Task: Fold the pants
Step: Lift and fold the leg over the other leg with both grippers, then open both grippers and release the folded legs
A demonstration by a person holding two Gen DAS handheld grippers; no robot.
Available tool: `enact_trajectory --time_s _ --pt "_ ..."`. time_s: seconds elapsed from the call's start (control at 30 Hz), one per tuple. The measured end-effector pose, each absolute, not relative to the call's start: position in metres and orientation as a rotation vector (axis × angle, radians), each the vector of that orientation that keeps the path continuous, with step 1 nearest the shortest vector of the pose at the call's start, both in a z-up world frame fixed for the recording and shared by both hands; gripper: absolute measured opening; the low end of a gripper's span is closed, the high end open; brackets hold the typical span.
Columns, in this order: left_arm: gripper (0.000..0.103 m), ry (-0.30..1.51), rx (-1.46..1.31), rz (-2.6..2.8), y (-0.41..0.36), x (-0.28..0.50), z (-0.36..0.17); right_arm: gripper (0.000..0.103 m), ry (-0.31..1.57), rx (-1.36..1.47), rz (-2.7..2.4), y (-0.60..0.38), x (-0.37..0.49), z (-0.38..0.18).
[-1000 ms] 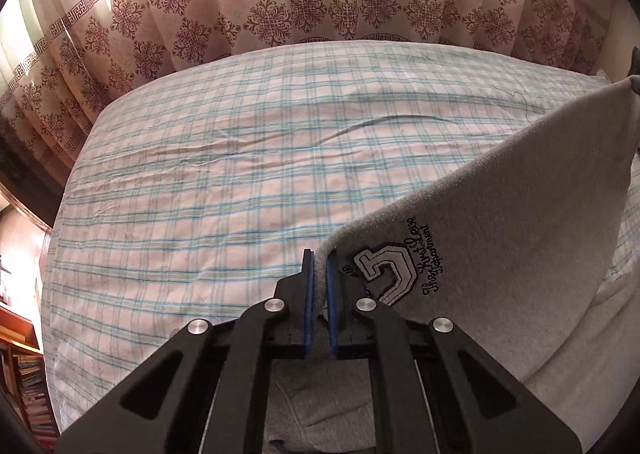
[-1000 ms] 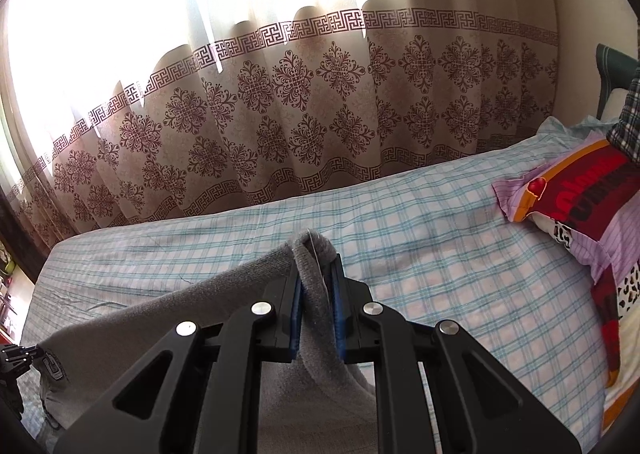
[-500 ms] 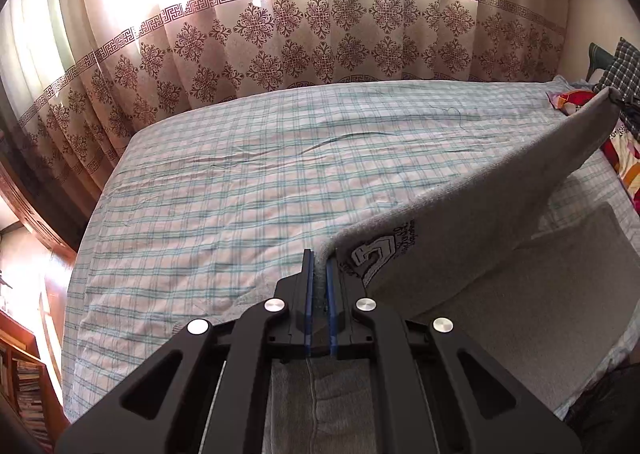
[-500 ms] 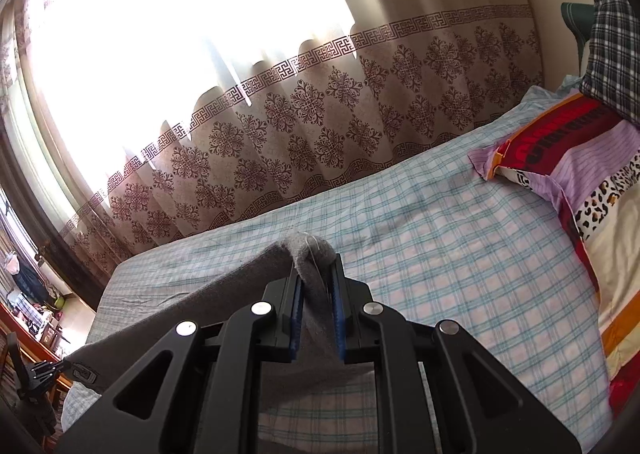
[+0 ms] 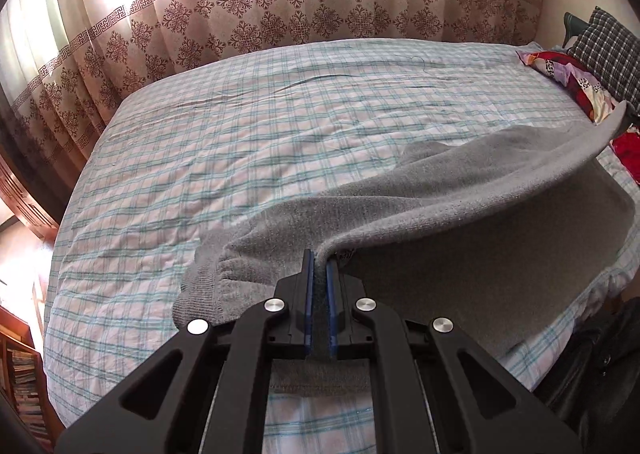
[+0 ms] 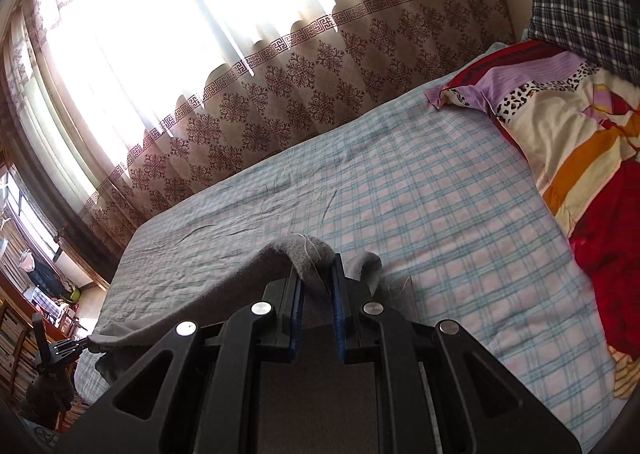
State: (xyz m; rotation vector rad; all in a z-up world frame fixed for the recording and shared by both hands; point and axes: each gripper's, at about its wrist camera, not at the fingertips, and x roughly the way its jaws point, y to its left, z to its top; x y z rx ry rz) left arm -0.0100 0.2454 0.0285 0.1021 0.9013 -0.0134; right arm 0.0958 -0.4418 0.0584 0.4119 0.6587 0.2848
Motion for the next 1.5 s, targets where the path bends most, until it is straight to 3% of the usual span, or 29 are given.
enact_trajectory --time_s 0.43,0.73,0.77,0.8,0.83,0.87,1.13,1.27,1.37,1.5 --pt "0.006 0.963 0.168 -0.079 0.227 -0.051 -0.006 0.012 0.791 0.376 0.249 -0.469 0.036 0.005" --pt "0.008 0.975 0.194 -0.093 0.224 -0.058 -0.024 0.014 0.853 0.518 0.165 -0.498 0.018 -0.017" --pt "0.009 0.972 0.196 -0.090 0.223 -0.059 -0.024 0.022 0.861 0.534 0.167 -0.499 0.020 -0.018" --pt "0.010 0.968 0.194 -0.087 0.223 -0.059 -0.022 0.042 0.864 0.538 0.165 -0.497 0.021 -0.018" --pt "0.011 0.964 0.190 -0.085 0.224 -0.060 -0.022 0.050 0.865 0.533 0.162 -0.494 0.021 -0.018" --pt "0.011 0.961 0.184 -0.082 0.224 -0.060 -0.021 0.053 0.873 0.527 0.164 -0.491 0.022 -0.020" --pt "0.011 0.956 0.175 -0.073 0.224 -0.059 -0.024 0.047 0.929 0.468 0.151 -0.464 0.027 -0.026" --pt "0.011 0.957 0.170 -0.071 0.225 -0.056 -0.025 0.038 0.967 0.406 0.141 -0.450 0.040 -0.032" --pt "0.011 0.972 0.166 -0.066 0.225 -0.054 -0.027 0.022 0.983 0.361 0.126 -0.443 0.043 -0.031" --pt "0.011 0.979 0.178 -0.063 0.223 -0.053 -0.027 0.019 0.960 0.322 0.112 -0.443 0.028 -0.007"
